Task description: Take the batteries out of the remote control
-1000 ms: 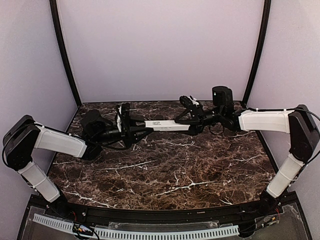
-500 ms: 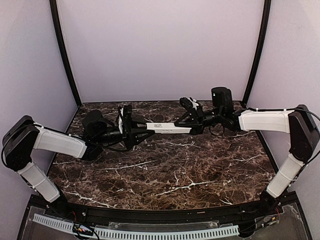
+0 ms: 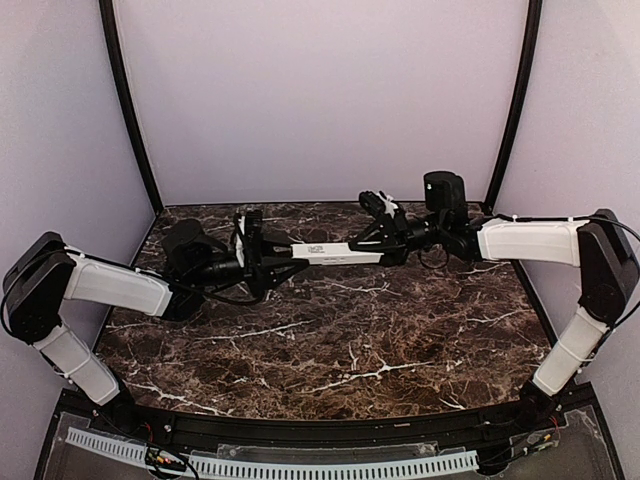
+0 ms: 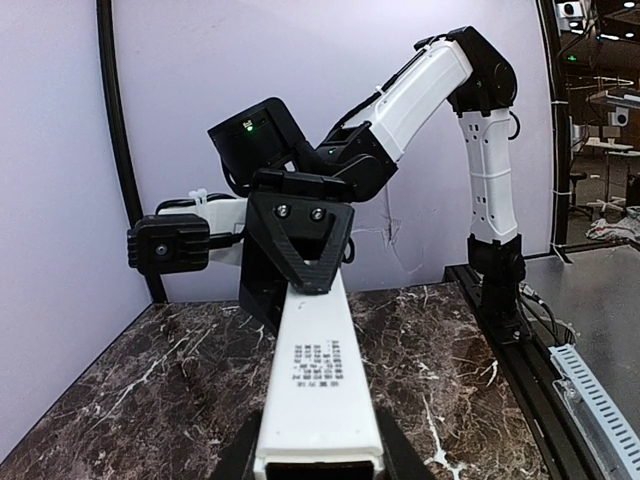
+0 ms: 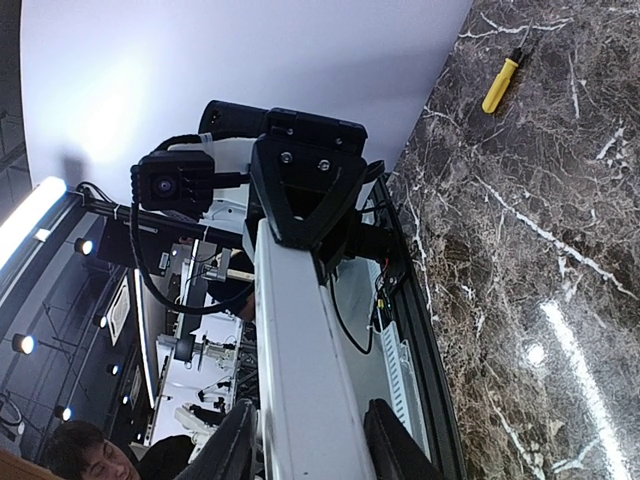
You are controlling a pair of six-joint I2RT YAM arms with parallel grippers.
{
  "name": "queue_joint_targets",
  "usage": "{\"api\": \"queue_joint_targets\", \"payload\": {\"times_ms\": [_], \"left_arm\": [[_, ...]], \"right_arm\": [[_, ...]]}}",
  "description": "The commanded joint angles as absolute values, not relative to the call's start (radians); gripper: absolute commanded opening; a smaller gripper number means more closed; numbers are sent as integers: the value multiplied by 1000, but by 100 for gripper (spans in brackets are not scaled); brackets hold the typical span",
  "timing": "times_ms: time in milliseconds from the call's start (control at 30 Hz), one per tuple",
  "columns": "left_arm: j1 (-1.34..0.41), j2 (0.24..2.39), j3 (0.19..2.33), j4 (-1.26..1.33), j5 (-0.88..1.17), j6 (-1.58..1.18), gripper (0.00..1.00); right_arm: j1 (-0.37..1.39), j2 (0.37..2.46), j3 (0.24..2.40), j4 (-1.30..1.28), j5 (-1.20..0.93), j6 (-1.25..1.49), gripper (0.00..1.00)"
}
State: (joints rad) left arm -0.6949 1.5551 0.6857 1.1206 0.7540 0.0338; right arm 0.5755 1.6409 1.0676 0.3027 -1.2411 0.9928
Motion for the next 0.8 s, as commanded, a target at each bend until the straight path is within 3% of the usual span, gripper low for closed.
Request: {"api": "queue_joint_targets", "payload": {"times_ms": [0, 233, 467, 767], "left_arm": [[-699, 1524, 674, 1150, 730, 21, 0], [-699, 1520, 670, 1189, 740, 6, 0], [-700, 1504, 663, 1188, 754, -24, 0], [-701, 1495, 678, 1124, 757, 30, 0]], "right_arm": [[590, 1614, 1057, 371, -1257, 1013, 37], [590, 1592, 1047, 357, -1249, 997, 44], [590, 1586, 1051, 278, -1222, 947, 67], [590, 1585, 1073, 158, -1194, 887, 90]]}}
